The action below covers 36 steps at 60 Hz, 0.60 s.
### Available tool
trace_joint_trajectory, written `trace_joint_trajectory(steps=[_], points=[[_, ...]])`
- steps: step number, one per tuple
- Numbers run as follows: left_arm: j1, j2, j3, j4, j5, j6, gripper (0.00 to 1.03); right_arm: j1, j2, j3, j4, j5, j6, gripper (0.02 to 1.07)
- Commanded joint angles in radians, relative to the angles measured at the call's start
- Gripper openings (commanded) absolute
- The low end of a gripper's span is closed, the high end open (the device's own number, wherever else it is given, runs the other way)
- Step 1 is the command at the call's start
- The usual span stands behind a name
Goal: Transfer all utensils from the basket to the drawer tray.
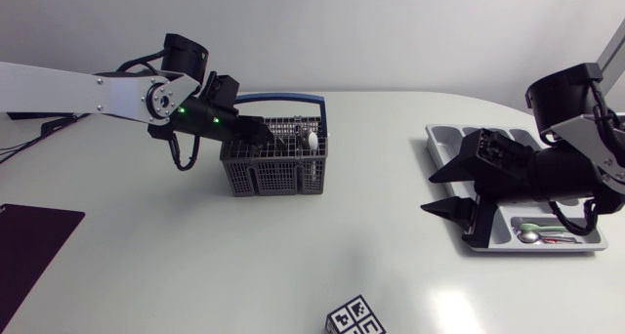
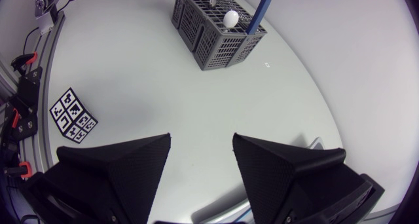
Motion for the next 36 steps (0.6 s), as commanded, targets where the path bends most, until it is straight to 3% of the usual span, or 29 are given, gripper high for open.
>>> trace_joint_trajectory(steps=[1, 20, 36], points=[[0.004, 0.034, 0.027, 0.006, 0.017, -0.031, 0.36, 0.009, 0.003, -0.025, 0.014, 0.007, 0.033, 0.72], [0.001, 0.045, 0.033, 0.006, 0.021, -0.055, 0.06, 0.046, -0.008, -0.066, 0.046, 0.01, 0.049, 0.72], [0.021, 0.015, 0.028, 0.006, 0.089, -0.085, 0.04, 0.069, -0.037, -0.088, 0.062, 0.022, 0.049, 0.72]])
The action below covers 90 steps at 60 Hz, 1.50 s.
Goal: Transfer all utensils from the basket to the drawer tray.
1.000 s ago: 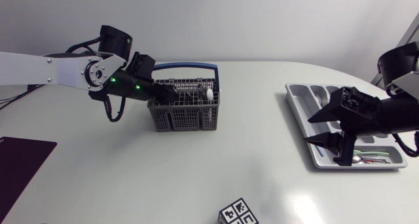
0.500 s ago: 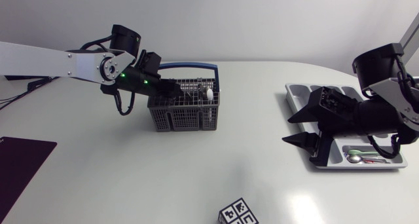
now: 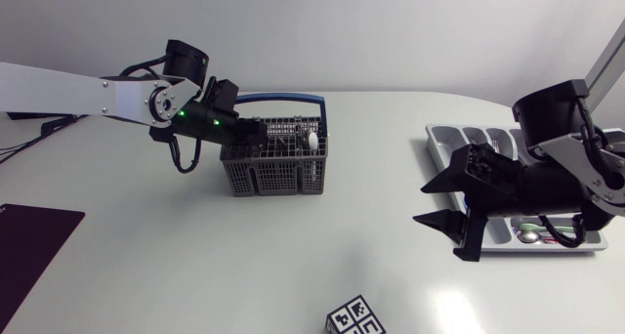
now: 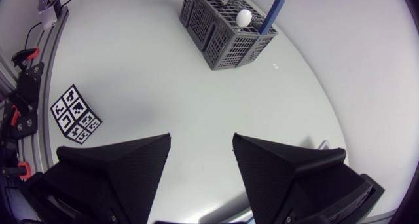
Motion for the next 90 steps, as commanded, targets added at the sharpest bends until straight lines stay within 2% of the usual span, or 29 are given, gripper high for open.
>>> trace_joint_trajectory(steps=[1, 11, 21, 38, 42, 47, 56, 68, 73, 90], points=[[0.009, -0.013, 0.027, 0.005, 0.026, -0.03, 0.04, 0.015, -0.019, -0.021, 0.009, 0.003, 0.025, 0.72], [0.018, -0.07, 0.013, 0.005, 0.067, -0.053, 0.04, 0.035, -0.036, -0.023, 0.009, 0.015, 0.037, 0.72], [0.025, -0.128, -0.004, 0.005, 0.069, -0.059, 0.04, 0.061, -0.071, -0.021, 0.003, 0.029, 0.051, 0.72], [0.037, -0.347, -0.051, -0.016, 0.096, -0.088, 0.04, 0.08, -0.126, 0.002, -0.006, 0.029, 0.108, 0.74], [0.034, -0.395, -0.07, -0.022, 0.103, -0.091, 0.04, 0.086, -0.143, 0.005, 0.0, 0.029, 0.138, 0.75], [0.034, -0.468, -0.099, -0.036, 0.115, -0.09, 0.04, 0.086, -0.154, 0.012, 0.001, 0.031, 0.215, 0.9], [0.029, -0.56, -0.162, -0.036, 0.152, -0.073, 0.04, 0.101, -0.141, 0.037, -0.029, 0.049, 0.221, 0.92], [-0.049, -0.591, -0.229, -0.035, 0.231, -0.018, 0.04, 0.176, -0.138, 0.065, -0.025, 0.035, 0.249, 0.92], [-0.075, -0.58, -0.237, -0.031, 0.274, -0.018, 0.04, 0.196, -0.134, 0.077, -0.022, -0.011, 0.269, 0.92], [-0.253, -0.504, -0.232, -0.065, 0.397, -0.019, 0.04, 0.284, -0.054, 0.111, -0.014, -0.178, 0.327, 0.92]])
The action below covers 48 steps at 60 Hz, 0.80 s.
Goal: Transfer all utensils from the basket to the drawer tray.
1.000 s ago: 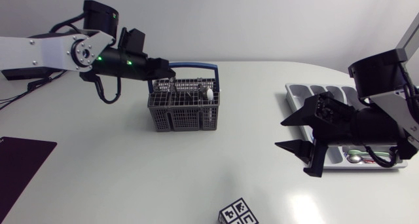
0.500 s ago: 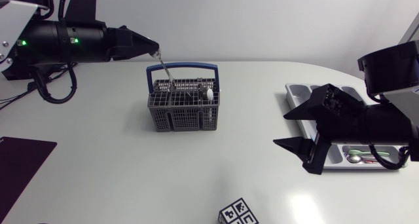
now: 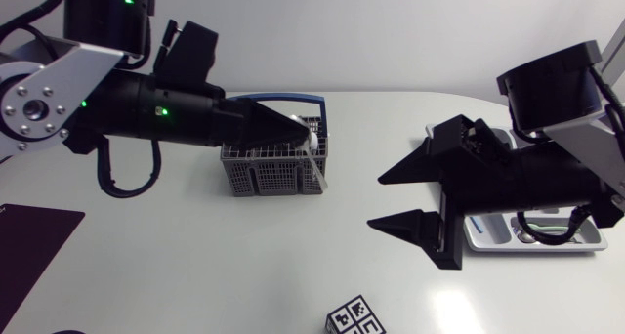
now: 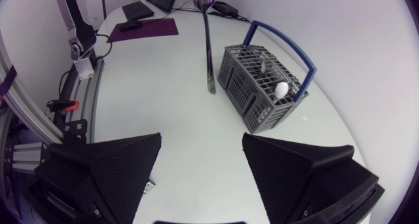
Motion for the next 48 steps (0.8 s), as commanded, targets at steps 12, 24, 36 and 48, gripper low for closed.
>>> trace_joint_trajectory(steps=[12, 24, 36, 48], points=[[-0.107, 0.065, -0.018, -0.031, 0.073, 0.017, 0.04, 0.061, 0.05, 0.033, 0.016, -0.09, 0.056, 0.92], [-0.138, 0.073, -0.006, -0.052, 0.078, 0.022, 0.04, 0.079, 0.047, 0.041, 0.012, -0.163, 0.062, 0.75], [-0.17, 0.081, -0.006, -0.055, 0.078, 0.022, 0.04, 0.082, 0.058, 0.054, 0.007, -0.215, 0.064, 0.43], [-0.179, 0.079, 0.002, -0.07, 0.078, 0.025, 0.04, 0.09, 0.071, 0.067, 0.001, -0.222, 0.073, 0.2]])
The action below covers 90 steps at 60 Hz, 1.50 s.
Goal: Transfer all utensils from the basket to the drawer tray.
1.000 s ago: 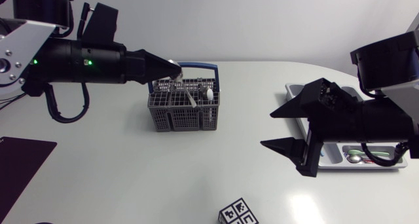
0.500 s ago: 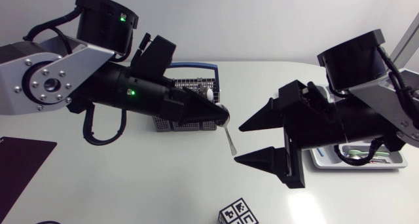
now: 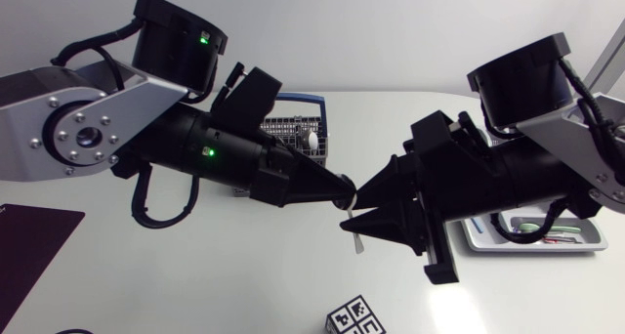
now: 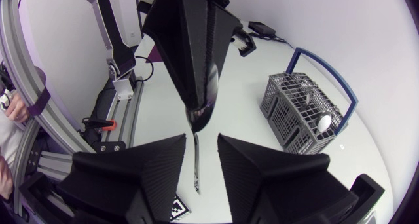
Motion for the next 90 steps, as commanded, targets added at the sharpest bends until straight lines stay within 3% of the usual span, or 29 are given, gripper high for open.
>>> trace_joint_trajectory(steps=[1, 8, 18, 20, 27, 30, 36, 40, 47, 56, 59, 77, 90], points=[[-0.005, 0.013, 0.002, -0.011, 0.02, 0.011, 0.04, 0.009, 0.014, 0.025, -0.015, -0.015, 0.026, 0.2], [-0.003, 0.007, -0.001, -0.013, 0.021, 0.013, 0.04, 0.009, 0.022, 0.027, -0.025, -0.021, 0.031, 0.1], [-0.002, -0.002, 0.0, -0.013, 0.02, 0.011, 0.05, 0.009, 0.025, 0.019, -0.032, -0.023, 0.031, 0.08], [0.0, -0.007, 0.002, -0.013, 0.02, 0.013, 0.1, 0.01, 0.023, 0.017, -0.038, -0.023, 0.029, 0.08], [0.017, -0.028, 0.014, -0.003, 0.02, 0.014, 0.48, 0.021, 0.023, 0.011, -0.055, -0.016, 0.025, 0.08], [0.027, -0.035, 0.023, 0.006, 0.018, 0.013, 0.59, 0.021, 0.025, 0.007, -0.065, -0.015, 0.017, 0.08], [0.044, -0.042, 0.043, 0.024, 0.004, 0.01, 0.72, 0.021, 0.028, -0.004, -0.088, -0.003, -0.001, 0.08], [0.06, -0.045, 0.054, 0.03, 0.0, 0.004, 0.73, 0.021, 0.026, -0.013, -0.096, 0.008, -0.009, 0.08], [0.116, -0.045, 0.083, 0.073, -0.085, -0.035, 0.75, -0.021, 0.023, -0.039, -0.137, 0.053, -0.07, 0.08], [0.201, 0.004, 0.105, 0.089, -0.187, -0.041, 0.75, -0.171, 0.003, -0.089, -0.183, 0.097, -0.208, 0.08], [0.218, 0.028, 0.108, 0.078, -0.252, -0.006, 0.75, -0.229, -0.007, -0.105, -0.197, 0.116, -0.262, 0.08], [0.244, 0.097, 0.07, 0.076, -0.401, 0.238, 0.75, -0.709, 0.02, -0.147, -0.226, 0.174, -0.713, 0.08], [0.239, 0.154, 0.073, 0.086, -0.488, 0.401, 0.75, -1.013, 0.171, -0.145, -0.076, 0.227, -1.008, 0.08]])
